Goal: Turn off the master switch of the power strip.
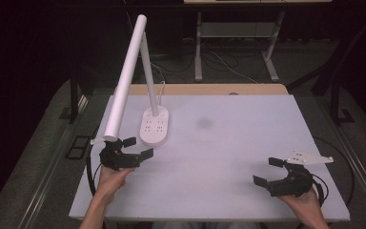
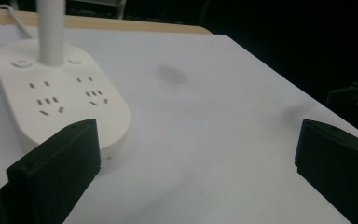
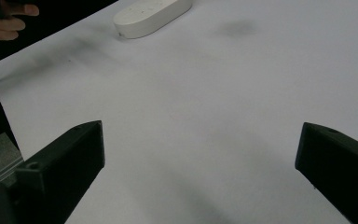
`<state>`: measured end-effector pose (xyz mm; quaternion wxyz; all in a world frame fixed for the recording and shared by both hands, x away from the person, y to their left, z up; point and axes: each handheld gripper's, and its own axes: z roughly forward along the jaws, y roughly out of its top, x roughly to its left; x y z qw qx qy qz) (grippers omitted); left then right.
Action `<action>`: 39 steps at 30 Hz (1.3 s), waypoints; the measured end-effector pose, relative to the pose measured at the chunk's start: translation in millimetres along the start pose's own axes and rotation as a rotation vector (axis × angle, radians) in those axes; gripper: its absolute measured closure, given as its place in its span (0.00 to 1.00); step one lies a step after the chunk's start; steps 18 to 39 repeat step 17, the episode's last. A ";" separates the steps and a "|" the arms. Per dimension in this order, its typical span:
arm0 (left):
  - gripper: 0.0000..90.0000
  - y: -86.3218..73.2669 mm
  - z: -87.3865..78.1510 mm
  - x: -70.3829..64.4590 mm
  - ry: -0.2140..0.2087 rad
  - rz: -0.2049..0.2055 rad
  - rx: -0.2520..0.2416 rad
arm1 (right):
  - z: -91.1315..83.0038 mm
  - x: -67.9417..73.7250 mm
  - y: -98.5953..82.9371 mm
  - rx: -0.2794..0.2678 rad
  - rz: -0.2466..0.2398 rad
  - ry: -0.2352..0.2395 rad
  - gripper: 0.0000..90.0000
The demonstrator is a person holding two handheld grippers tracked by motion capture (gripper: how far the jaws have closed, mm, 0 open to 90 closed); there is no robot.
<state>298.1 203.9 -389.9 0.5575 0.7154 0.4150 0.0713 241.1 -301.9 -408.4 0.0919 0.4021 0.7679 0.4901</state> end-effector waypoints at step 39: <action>0.00 -32.7 -1.7 -31.0 -0.022 0.096 0.072 | 0.1 1.7 -1.2 0.002 -0.002 0.010 0.01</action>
